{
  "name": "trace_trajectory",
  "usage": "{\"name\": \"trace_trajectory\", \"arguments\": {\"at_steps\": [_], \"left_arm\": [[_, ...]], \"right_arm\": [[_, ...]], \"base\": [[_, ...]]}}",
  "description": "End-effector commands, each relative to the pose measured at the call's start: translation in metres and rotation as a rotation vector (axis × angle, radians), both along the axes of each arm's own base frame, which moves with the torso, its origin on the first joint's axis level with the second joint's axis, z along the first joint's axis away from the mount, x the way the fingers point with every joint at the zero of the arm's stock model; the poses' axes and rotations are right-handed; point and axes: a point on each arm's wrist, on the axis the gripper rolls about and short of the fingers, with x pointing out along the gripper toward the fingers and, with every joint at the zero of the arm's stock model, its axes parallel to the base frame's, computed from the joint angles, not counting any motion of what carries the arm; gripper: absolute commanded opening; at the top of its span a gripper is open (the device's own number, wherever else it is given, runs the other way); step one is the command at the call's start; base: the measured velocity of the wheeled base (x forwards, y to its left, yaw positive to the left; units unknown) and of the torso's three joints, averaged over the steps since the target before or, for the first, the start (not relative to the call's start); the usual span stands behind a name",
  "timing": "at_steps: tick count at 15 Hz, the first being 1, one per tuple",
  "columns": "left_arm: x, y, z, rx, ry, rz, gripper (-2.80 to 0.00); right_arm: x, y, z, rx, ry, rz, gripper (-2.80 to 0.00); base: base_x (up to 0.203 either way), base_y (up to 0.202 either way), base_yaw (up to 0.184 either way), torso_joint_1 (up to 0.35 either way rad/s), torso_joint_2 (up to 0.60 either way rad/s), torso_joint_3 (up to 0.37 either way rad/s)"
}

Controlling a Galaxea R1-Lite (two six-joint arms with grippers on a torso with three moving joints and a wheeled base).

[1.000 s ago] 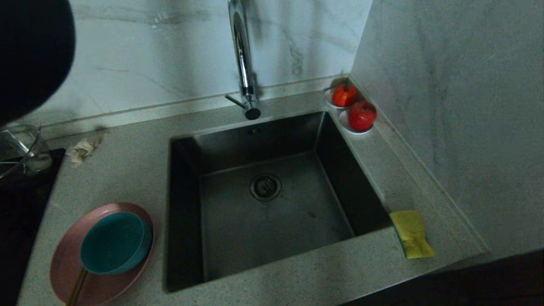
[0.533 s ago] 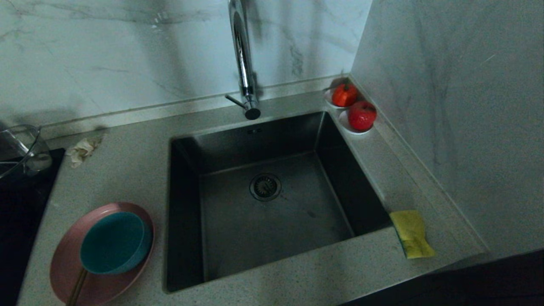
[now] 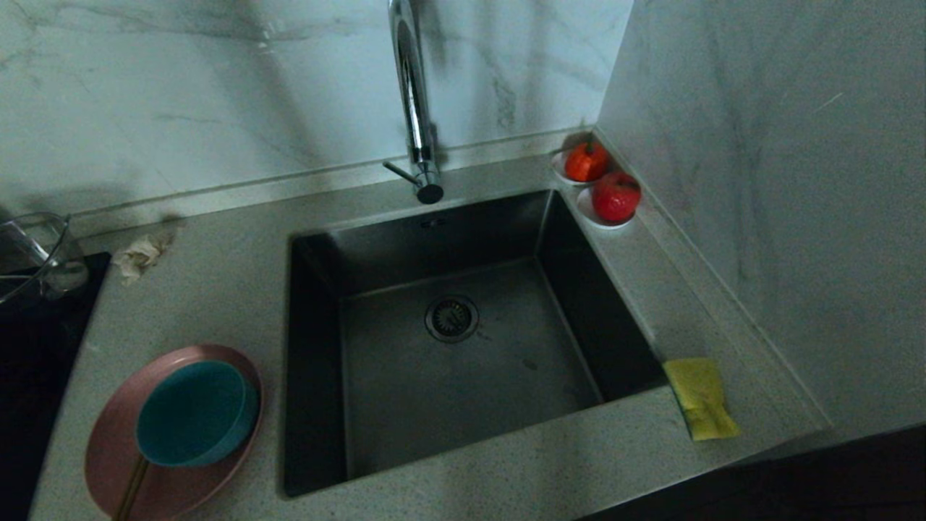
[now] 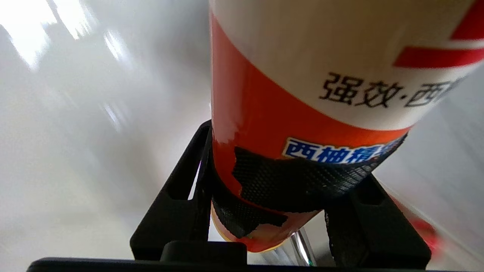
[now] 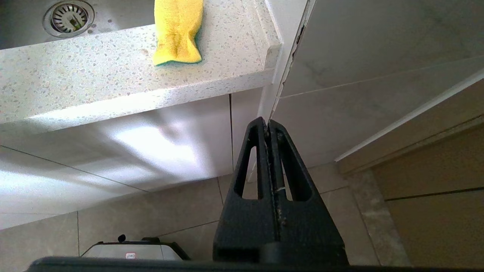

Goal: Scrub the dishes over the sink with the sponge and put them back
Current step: Place the dish soap on the table

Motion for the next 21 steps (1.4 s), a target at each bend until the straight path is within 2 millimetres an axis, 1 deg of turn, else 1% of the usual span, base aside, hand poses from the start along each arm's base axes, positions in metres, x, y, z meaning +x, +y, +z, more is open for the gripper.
{"name": "trace_trajectory", "arguments": {"at_steps": [1, 3, 4, 6, 7, 9, 12, 14, 16, 17, 19, 21], "left_arm": [[-0.003, 0.035, -0.001, -0.092, 0.091, -0.02, -2.8], [-0.002, 0.062, -0.007, -0.088, 0.122, 0.027, -2.8], [-0.003, 0.078, -0.012, -0.086, 0.132, 0.055, -2.8], [-0.004, 0.101, -0.024, -0.117, 0.174, 0.093, -2.8], [-0.005, 0.108, -0.032, -0.15, 0.206, 0.102, -2.8], [0.003, 0.118, -0.051, -0.192, 0.271, 0.166, -2.8], [0.012, 0.134, -0.075, -0.202, 0.343, 0.283, -2.8], [0.015, 0.144, -0.082, -0.267, 0.35, 0.326, -2.8], [0.022, 0.159, -0.089, -0.301, 0.364, 0.426, -2.8], [0.028, 0.167, -0.099, -0.308, 0.386, 0.471, -2.8], [0.045, 0.176, -0.121, -0.315, 0.398, 0.512, -2.8], [0.064, 0.183, -0.14, -0.33, 0.341, 0.524, -2.8]], "right_arm": [[0.0, 0.0, 0.0, 0.0, 0.0, 0.0, -2.8], [0.0, 0.0, 0.0, 0.0, 0.0, 0.0, -2.8], [0.0, 0.0, 0.0, 0.0, 0.0, 0.0, -2.8], [0.0, 0.0, 0.0, 0.0, 0.0, 0.0, -2.8], [0.0, 0.0, 0.0, 0.0, 0.0, 0.0, -2.8], [0.0, 0.0, 0.0, 0.0, 0.0, 0.0, -2.8], [0.0, 0.0, 0.0, 0.0, 0.0, 0.0, -2.8], [0.0, 0.0, 0.0, 0.0, 0.0, 0.0, -2.8], [0.0, 0.0, 0.0, 0.0, 0.0, 0.0, -2.8], [0.0, 0.0, 0.0, 0.0, 0.0, 0.0, -2.8], [0.0, 0.0, 0.0, 0.0, 0.0, 0.0, -2.8], [0.0, 0.0, 0.0, 0.0, 0.0, 0.0, -2.8]], "base": [[0.0, 0.0, 0.0, 0.0, 0.0, 0.0], [0.0, 0.0, 0.0, 0.0, 0.0, 0.0], [0.0, 0.0, 0.0, 0.0, 0.0, 0.0], [0.0, 0.0, 0.0, 0.0, 0.0, 0.0], [0.0, 0.0, 0.0, 0.0, 0.0, 0.0], [0.0, 0.0, 0.0, 0.0, 0.0, 0.0], [0.0, 0.0, 0.0, 0.0, 0.0, 0.0], [0.0, 0.0, 0.0, 0.0, 0.0, 0.0], [0.0, 0.0, 0.0, 0.0, 0.0, 0.0], [0.0, 0.0, 0.0, 0.0, 0.0, 0.0], [0.0, 0.0, 0.0, 0.0, 0.0, 0.0], [0.0, 0.0, 0.0, 0.0, 0.0, 0.0]]}}
